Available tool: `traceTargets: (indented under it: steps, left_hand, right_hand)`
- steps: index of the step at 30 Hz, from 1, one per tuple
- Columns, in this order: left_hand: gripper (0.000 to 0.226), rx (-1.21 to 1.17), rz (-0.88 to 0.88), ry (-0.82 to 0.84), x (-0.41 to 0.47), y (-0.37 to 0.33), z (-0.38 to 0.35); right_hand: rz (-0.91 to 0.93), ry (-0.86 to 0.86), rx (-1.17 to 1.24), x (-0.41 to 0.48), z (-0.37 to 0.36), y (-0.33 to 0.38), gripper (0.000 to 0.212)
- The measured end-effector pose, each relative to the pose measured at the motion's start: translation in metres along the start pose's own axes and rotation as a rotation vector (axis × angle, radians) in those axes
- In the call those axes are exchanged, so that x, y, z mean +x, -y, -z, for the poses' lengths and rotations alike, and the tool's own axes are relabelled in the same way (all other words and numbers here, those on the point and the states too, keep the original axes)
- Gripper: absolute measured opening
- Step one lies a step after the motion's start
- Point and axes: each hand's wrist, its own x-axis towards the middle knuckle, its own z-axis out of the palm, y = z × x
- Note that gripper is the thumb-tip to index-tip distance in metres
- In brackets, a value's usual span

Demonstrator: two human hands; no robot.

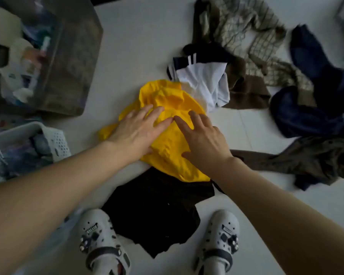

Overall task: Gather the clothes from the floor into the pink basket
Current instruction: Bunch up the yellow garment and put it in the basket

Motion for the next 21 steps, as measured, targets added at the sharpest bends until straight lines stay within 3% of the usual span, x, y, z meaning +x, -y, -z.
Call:
traceTargets:
  steps: [3, 9, 12, 18, 21]
  left_hand:
    - [0.117, 0.074, 0.083, 0.163, 0.029, 0.004, -0.057]
    - [0.138, 0.04, 0.207, 0.181, 0.079, 0.02, -0.143]
    - [0.118, -0.06, 0.245, 0.216, 0.095, 0.024, -0.169]
    - [0.053, -0.223, 0.25, 0.152, 0.103, 0.016, -0.169]
    - [0.047, -0.269, 0.211, 0.077, 0.072, 0.01, -0.147]
  right_hand:
    - [-0.093, 0.071, 0.012, 0.03, -0.058, 0.004, 0.12]
    - [-0.166, 0.126, -0.016, 0.078, -0.136, -0.012, 0.137]
    - [-0.22, 0.221, 0.076, 0.092, -0.165, -0.018, 0.128]
    - [-0.152, 0.149, 0.141, 0.094, -0.182, -0.014, 0.071]
    - [-0.116, 0.101, 0.142, 0.074, -0.159, -0.005, 0.06]
